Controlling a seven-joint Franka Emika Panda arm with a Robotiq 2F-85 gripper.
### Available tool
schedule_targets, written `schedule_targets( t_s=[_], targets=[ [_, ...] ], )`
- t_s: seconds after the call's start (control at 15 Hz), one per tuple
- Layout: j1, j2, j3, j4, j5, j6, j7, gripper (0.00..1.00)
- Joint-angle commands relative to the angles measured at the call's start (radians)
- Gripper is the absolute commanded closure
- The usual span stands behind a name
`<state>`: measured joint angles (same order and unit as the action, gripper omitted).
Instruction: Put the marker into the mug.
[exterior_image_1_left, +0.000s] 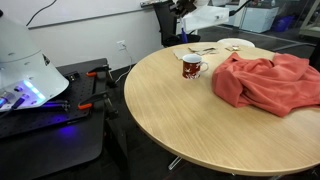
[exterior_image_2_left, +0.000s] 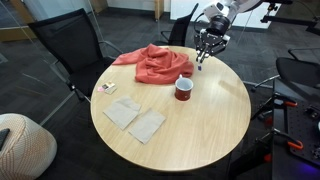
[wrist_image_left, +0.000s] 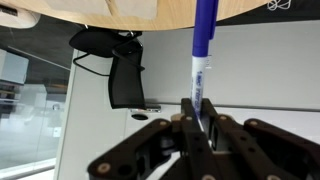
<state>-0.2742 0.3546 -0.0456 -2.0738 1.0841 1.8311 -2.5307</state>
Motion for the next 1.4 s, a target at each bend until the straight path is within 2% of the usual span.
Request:
schedule_targets(
  t_s=[0.0, 0.07, 0.13, 0.33, 0.47, 0.6, 0.87, 1.13, 1.33],
  targets=[
    [0.003, 0.071, -0.025, 0.061, -0.004, -0.081, -0.163, 0.97],
    [-0.123, 0.069, 0.13, 0.13, -0.051, -0.074, -0.088, 0.97],
    [-0.143, 0.085, 0.153, 0.141, -0.05, -0.071, -0.094, 0.97],
    [-0.303, 0.135, 0.351, 0.226, -0.074, -0.049, -0.077, 0.97],
    [-0.368, 0.18, 0.42, 0.252, -0.095, -0.057, -0.075, 0.97],
    [-0.405, 0.224, 0.447, 0.253, -0.119, -0.07, -0.075, 0.97],
    [-0.433, 0.296, 0.44, 0.239, -0.153, -0.091, -0.075, 0.97],
    [-0.466, 0.343, 0.463, 0.238, -0.182, -0.078, -0.075, 0.97],
    [-0.505, 0.367, 0.515, 0.241, -0.207, -0.05, -0.075, 0.97]
  ],
)
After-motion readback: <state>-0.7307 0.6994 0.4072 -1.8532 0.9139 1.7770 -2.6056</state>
